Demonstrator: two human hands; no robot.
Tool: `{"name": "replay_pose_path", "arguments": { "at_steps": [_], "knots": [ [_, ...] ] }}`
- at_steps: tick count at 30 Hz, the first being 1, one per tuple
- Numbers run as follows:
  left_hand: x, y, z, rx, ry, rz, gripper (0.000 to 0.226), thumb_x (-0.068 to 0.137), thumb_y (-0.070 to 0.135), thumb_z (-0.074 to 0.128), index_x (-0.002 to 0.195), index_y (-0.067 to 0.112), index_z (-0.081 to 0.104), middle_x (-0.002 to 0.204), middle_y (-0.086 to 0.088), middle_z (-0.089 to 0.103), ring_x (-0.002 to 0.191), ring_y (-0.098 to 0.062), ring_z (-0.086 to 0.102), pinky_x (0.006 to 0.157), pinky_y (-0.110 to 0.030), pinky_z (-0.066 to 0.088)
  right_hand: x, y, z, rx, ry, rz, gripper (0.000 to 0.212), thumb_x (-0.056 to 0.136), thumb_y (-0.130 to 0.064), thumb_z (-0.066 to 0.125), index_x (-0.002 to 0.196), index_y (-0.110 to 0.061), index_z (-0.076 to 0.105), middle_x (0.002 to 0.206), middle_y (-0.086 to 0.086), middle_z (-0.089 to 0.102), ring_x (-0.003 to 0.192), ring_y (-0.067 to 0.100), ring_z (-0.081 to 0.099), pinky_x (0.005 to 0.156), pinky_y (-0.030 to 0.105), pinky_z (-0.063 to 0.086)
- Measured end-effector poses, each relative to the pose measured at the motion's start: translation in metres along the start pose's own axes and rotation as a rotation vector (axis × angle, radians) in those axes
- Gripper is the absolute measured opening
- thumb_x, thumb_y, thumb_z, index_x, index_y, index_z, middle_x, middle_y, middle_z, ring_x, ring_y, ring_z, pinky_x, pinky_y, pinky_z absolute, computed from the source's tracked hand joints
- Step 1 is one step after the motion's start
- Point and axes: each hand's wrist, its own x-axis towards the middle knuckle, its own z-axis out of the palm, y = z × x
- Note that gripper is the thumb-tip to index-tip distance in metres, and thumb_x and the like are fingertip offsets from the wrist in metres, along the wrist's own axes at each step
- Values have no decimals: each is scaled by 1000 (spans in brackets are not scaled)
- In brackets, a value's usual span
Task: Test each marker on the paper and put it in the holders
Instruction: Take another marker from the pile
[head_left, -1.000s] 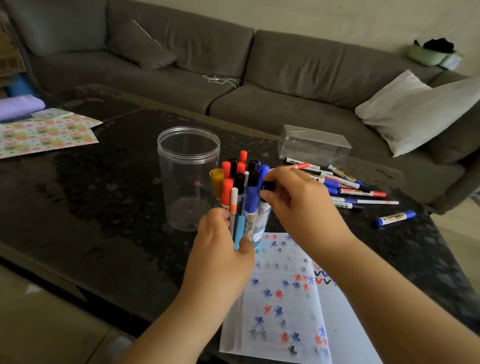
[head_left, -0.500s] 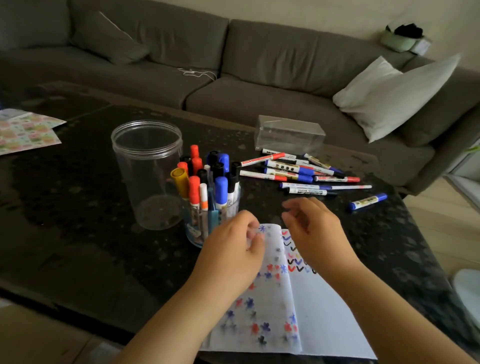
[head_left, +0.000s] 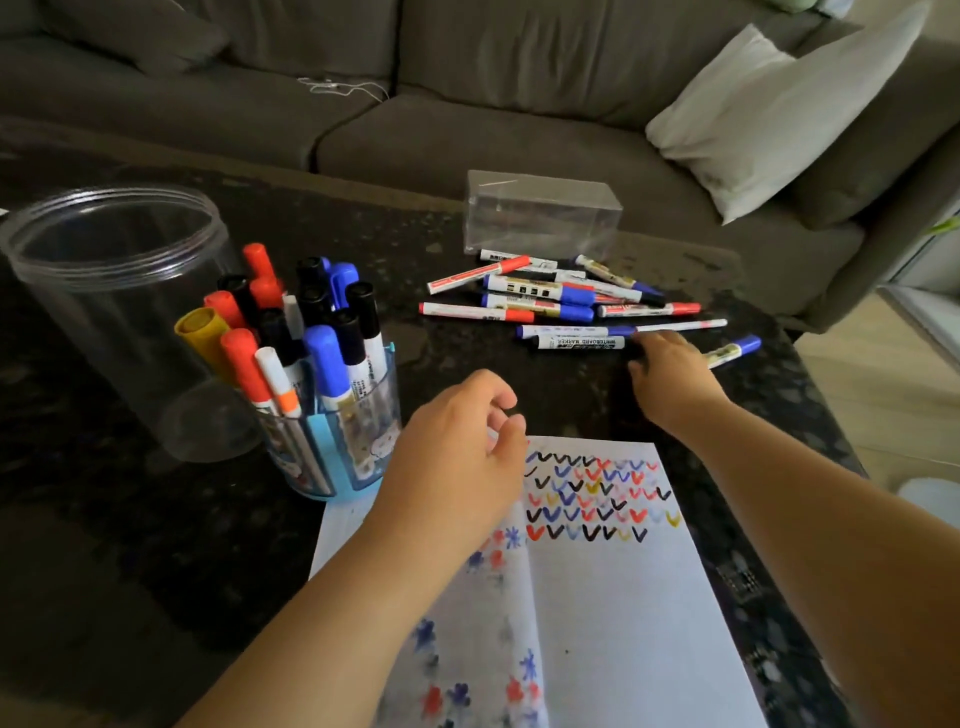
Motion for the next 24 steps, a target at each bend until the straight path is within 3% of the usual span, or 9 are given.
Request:
{"name": "replay_pose_path", "arguments": {
  "at_steps": [7,11,13,15,18,21,24],
  "knots": [
    [5,2,11,22,-19,-14,15,92,30,50,107,29,54,82,18,52,74,3,52,56,-6,36,23,-1,4,-231,-21,-73,34,97,-29,46,130,-20,48,137,8,43,128,32,34,104,47,29],
    [2,8,14,23,-50,-9,15,93,31,49,107,29,54,86,17,53,74,3,52,55,-5,36,4,-1,-3,-150,-78,-90,28,95,-34,51,119,-19,53,124,7,54,119,28,45,101,45,35],
    [0,12,13,14,-63,-7,14,93,31,49,106,30,54,84,18,53,75,4,52,55,-4,35,-13,-3,-13,4,-37,-108,24,92,-32,57,111,-18,57,112,5,60,101,21,54,87,35,45],
    [-3,17,10,-3,-66,-8,13,92,30,51,105,29,55,83,18,53,74,4,52,55,-4,38,-37,-6,-32,229,34,-90,15,88,-28,64,99,-20,58,95,-1,63,82,13,55,70,21,43],
    [-7,27,5,-71,-58,-36,11,91,27,53,102,29,56,82,19,54,73,4,53,59,-3,42,-83,-9,-65,530,145,-57,11,83,-23,70,89,-20,62,78,-10,64,69,3,58,58,7,42],
    [-14,40,3,-157,-99,-70,8,91,26,54,98,29,57,83,19,55,76,4,54,57,-4,42,-134,-12,-88,868,111,22,13,85,-26,66,94,-17,64,83,-4,71,78,9,66,72,14,50],
    [-25,53,5,-268,-199,-99,7,92,32,53,95,36,58,88,21,57,82,6,55,58,-6,41,-180,-16,-87,1282,-124,145,17,93,-24,51,101,-12,59,83,1,72,79,15,68,79,32,53]
  ]
}}
